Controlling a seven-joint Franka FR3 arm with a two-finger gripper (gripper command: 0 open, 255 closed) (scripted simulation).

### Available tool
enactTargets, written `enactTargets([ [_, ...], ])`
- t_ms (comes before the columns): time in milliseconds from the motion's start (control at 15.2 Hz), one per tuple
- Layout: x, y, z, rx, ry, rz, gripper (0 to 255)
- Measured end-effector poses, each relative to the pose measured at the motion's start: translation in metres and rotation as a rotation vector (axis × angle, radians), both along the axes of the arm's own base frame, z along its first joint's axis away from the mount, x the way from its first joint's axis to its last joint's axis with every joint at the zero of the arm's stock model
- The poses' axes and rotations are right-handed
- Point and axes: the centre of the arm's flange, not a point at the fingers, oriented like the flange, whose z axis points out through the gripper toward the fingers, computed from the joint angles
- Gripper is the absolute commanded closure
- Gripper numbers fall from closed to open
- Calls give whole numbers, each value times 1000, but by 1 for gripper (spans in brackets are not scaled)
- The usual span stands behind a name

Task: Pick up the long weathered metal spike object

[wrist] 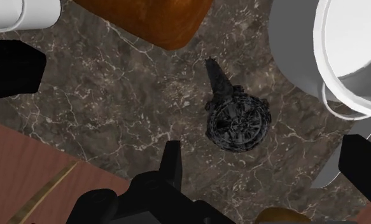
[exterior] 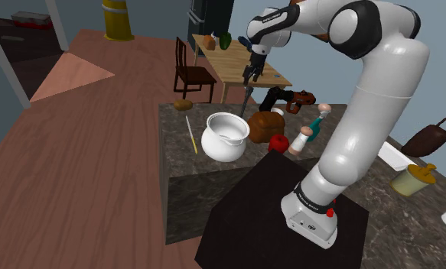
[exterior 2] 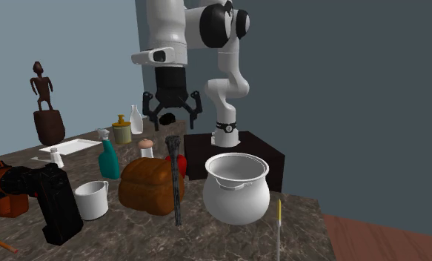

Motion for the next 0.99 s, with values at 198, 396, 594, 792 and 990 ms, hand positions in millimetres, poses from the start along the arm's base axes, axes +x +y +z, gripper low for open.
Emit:
enactTargets([
  [198,5,-6,-13,1,-2,-1,0],
  [396,5,-7,-27,1,-2,-1,0],
  [594,4,-7,-39,1,-2,-1,255],
  [792,4,-7,-41,1,-4,-1,255],
  [990,4,-7,-41,0,-4,-1,255],
])
